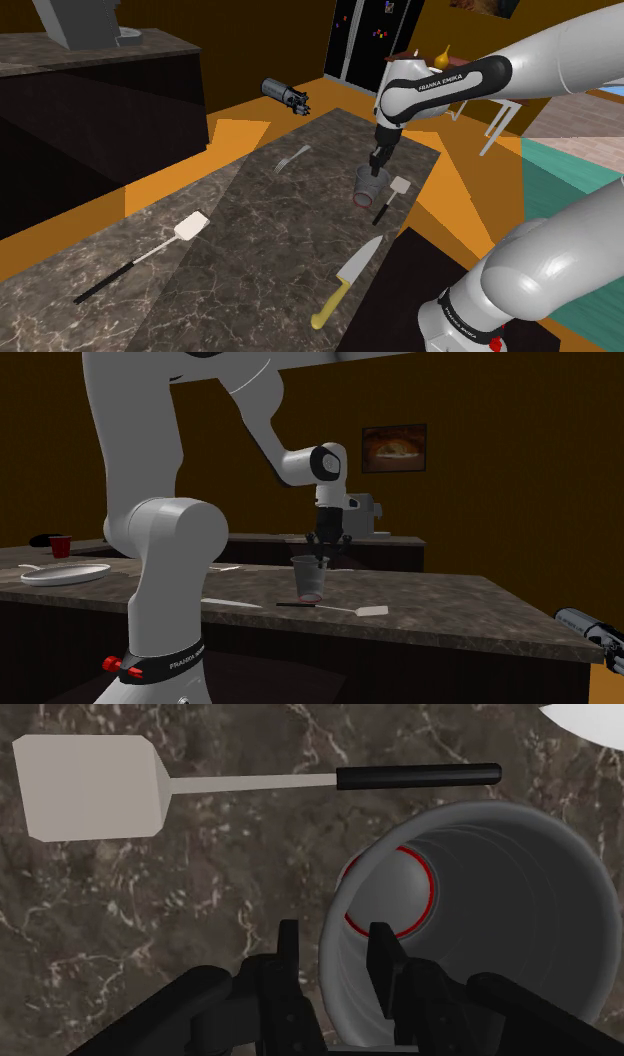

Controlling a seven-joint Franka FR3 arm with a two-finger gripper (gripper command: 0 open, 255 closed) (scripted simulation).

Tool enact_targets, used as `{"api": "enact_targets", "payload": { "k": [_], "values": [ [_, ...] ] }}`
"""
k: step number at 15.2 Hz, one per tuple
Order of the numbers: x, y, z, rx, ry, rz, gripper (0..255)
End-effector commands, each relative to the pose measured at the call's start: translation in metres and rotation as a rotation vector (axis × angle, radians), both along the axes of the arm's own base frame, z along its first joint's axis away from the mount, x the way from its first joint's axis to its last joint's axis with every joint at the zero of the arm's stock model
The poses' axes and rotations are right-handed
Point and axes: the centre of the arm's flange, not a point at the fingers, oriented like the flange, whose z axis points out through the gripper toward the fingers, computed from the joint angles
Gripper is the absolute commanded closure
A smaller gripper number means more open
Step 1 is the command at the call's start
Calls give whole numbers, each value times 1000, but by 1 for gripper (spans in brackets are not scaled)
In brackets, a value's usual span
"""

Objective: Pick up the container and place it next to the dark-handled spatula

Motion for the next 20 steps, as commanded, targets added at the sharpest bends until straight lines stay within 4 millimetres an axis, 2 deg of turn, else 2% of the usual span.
{"api": "enact_targets", "payload": {
  "k": [1,8,20],
  "values": [
    [0,0,0,0,0,0,255],
    [0,0,0,0,0,0,255],
    [0,0,63,0,0,0,255]
  ]
}}
